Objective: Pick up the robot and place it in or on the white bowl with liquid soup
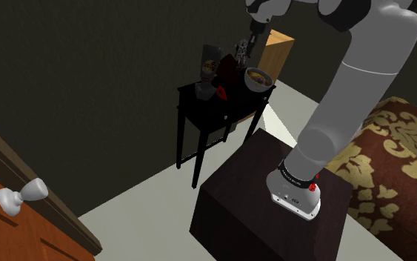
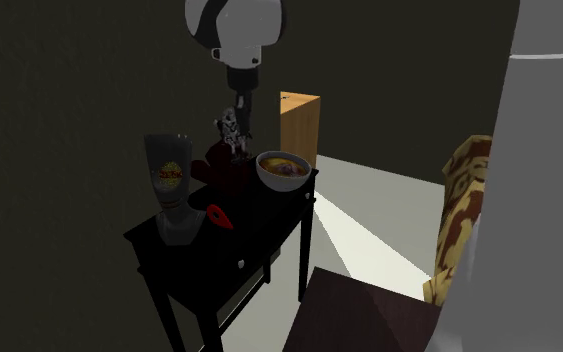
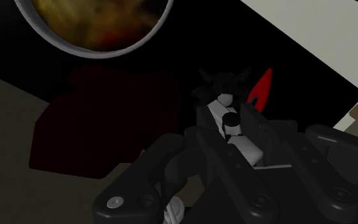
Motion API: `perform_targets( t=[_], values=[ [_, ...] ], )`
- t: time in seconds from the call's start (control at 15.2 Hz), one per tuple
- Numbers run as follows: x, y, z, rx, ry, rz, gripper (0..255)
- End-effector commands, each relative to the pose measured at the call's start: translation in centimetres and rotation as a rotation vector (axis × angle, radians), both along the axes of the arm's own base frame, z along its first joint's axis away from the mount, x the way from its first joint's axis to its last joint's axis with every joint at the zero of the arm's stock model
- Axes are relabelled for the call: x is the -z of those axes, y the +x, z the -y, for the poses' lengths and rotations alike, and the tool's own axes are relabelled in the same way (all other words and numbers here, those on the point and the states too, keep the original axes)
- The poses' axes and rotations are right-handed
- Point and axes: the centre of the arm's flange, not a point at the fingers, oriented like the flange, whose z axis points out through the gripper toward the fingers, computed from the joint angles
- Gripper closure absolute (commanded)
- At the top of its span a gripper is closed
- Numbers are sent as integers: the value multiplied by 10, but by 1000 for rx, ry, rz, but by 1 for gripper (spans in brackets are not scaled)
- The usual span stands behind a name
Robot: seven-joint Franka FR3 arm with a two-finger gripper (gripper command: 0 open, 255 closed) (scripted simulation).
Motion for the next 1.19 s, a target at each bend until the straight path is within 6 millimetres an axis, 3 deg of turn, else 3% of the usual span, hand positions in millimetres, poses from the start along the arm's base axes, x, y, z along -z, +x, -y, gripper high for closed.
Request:
perform_targets(
  t=[0.0,0.73,1.12],
  values=[
    [-3,-10,23,-2,0,0,255],
    [-20,-67,163,-2,0,0,255],
    [11,-67,163,-2,0,0,255]
  ],
)
